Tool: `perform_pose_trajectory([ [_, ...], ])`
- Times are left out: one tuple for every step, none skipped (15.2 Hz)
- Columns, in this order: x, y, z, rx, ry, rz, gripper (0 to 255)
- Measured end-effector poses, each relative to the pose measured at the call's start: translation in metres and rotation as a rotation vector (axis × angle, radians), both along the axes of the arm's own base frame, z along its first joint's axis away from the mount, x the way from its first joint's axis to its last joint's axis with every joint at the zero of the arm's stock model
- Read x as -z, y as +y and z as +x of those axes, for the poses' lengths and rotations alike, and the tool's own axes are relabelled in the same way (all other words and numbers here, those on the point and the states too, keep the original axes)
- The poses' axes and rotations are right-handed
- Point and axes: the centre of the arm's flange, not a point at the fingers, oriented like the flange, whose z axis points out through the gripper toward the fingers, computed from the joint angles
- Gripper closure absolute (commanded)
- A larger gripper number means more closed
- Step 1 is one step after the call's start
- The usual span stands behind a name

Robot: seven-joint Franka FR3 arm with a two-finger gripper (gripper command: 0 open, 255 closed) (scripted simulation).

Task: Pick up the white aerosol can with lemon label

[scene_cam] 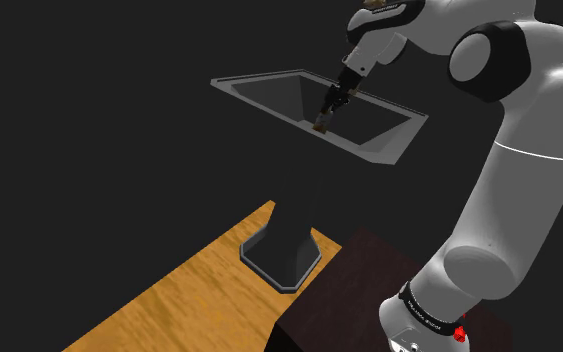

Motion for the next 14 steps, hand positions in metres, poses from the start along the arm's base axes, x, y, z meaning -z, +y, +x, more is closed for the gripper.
perform_pose_trajectory([
  [-0.004, 0.001, 0.000, 0.000, 0.000, 0.000, 255],
  [-0.009, 0.001, -0.001, 0.000, 0.000, 0.000, 255],
  [-0.014, 0.002, 0.000, 0.000, 0.000, 0.000, 255],
  [-0.019, 0.001, 0.000, 0.000, 0.000, 0.000, 255],
  [-0.025, 0.001, 0.000, 0.000, 0.000, 0.000, 255],
  [-0.030, 0.001, -0.001, 0.000, 0.000, 0.000, 255],
  [-0.035, 0.000, 0.000, 0.000, 0.000, 0.000, 255],
  [-0.041, 0.001, -0.001, 0.000, 0.001, 0.000, 255],
  [-0.045, 0.001, 0.000, 0.000, 0.000, 0.000, 255],
  [-0.052, 0.000, 0.001, 0.000, 0.000, 0.000, 255],
  [-0.056, 0.000, 0.000, 0.000, 0.000, 0.000, 255],
  [-0.062, 0.000, -0.001, 0.000, 0.000, 0.000, 255],
  [-0.066, 0.000, -0.001, 0.000, 0.000, 0.000, 255],
  [-0.069, 0.001, 0.000, 0.000, 0.000, 0.000, 255],
])
